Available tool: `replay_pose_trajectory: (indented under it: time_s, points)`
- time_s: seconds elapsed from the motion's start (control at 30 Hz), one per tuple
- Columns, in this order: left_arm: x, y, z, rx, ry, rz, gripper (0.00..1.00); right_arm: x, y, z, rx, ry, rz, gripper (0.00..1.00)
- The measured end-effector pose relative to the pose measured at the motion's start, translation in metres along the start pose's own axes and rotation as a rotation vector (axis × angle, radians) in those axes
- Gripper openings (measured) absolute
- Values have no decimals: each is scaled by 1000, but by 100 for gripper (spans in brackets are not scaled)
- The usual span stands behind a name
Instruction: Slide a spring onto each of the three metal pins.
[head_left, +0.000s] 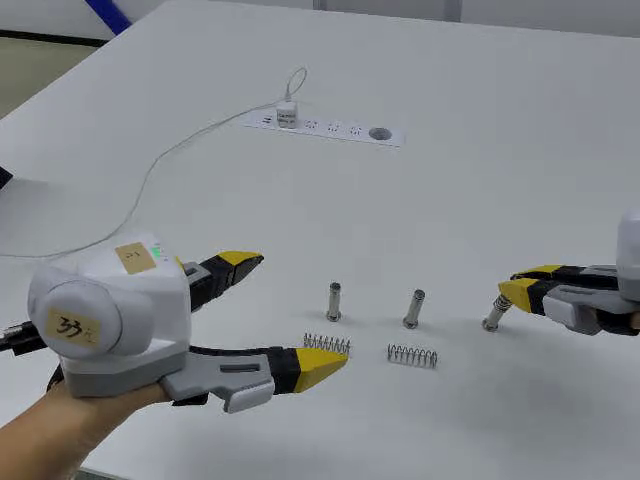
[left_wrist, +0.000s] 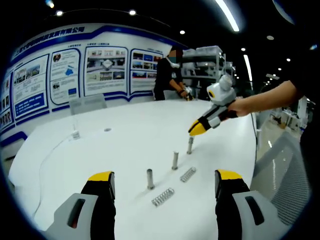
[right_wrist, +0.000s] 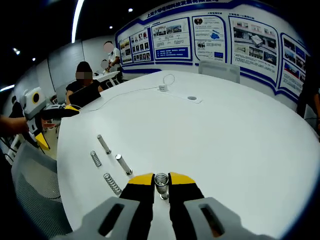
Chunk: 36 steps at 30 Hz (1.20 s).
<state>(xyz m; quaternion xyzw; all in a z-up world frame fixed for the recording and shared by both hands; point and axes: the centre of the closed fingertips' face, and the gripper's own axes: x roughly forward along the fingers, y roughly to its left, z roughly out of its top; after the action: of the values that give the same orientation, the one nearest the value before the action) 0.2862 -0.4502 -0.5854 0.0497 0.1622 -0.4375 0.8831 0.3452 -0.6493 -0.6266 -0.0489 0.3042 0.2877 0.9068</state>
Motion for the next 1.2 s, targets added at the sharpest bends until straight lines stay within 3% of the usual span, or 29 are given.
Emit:
replay_pose_trajectory:
  time_s: [0.17,0.27,0.87,1.2]
  points:
    - [-1,1,-2,-10,-2,6,84,3,0,0,10,10,3,12]
    - [-2,1,-4,-10,2,8,84,4,-1,-5,-38,53,-6,12]
    - [-6,0,-5,-20,4,16,83,19,4,-25,-118,120,-15,12]
    - [-13,4,-6,-13,2,42,82,22,3,-31,-99,137,-31,12]
